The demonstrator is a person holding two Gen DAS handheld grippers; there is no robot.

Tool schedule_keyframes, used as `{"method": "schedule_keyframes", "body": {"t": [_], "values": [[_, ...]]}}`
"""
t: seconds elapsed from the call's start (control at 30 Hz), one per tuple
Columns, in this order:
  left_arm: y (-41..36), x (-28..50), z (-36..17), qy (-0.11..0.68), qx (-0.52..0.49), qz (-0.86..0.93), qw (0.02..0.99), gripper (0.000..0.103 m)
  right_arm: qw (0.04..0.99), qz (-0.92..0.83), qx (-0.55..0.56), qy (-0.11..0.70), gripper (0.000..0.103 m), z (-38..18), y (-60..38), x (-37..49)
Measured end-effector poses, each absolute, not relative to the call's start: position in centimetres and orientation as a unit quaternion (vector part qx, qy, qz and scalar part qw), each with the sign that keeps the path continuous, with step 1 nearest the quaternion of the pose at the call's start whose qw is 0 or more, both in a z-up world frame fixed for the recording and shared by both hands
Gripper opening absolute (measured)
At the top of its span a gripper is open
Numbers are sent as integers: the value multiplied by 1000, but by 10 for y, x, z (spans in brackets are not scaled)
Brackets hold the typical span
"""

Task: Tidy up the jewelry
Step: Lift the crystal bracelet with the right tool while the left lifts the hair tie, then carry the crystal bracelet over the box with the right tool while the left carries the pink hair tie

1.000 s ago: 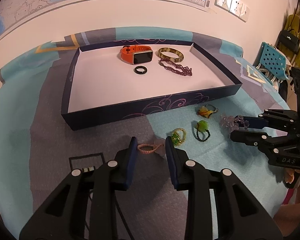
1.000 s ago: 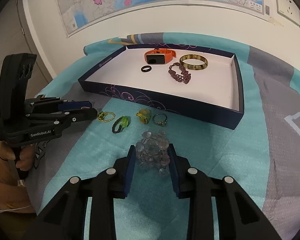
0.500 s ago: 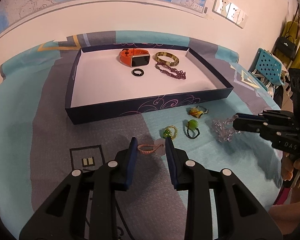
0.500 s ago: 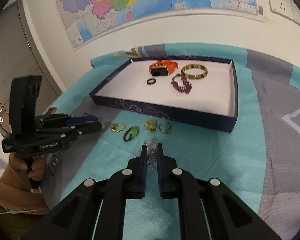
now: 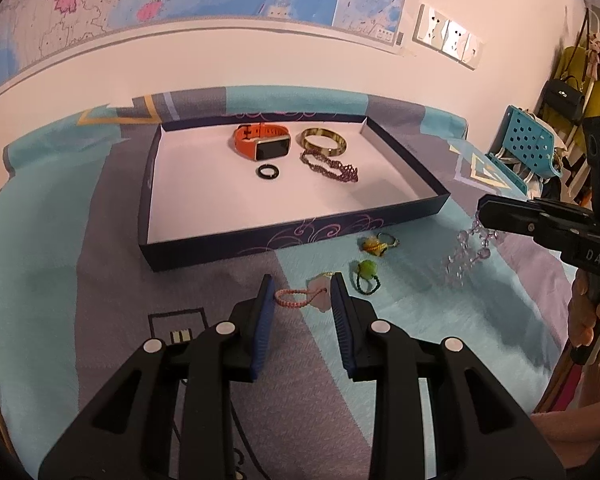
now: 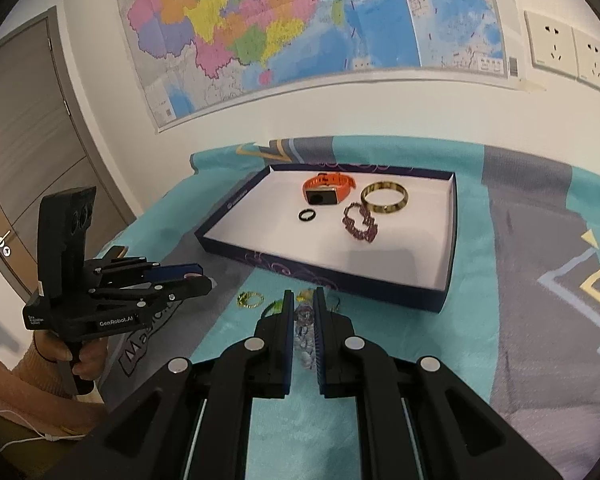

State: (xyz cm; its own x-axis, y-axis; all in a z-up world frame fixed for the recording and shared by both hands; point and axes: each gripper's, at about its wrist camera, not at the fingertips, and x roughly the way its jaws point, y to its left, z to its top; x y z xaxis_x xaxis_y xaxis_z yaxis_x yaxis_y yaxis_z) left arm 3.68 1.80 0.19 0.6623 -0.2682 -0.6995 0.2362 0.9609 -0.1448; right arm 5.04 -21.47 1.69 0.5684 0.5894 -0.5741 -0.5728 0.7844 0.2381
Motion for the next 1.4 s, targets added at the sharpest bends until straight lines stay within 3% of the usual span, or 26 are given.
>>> {"method": "schedule_keyframes", "body": {"t": [1.4], "values": [[14,71,36,349,-4,-143,926,29,901,326,5,285,8,57,-203,97]]}}
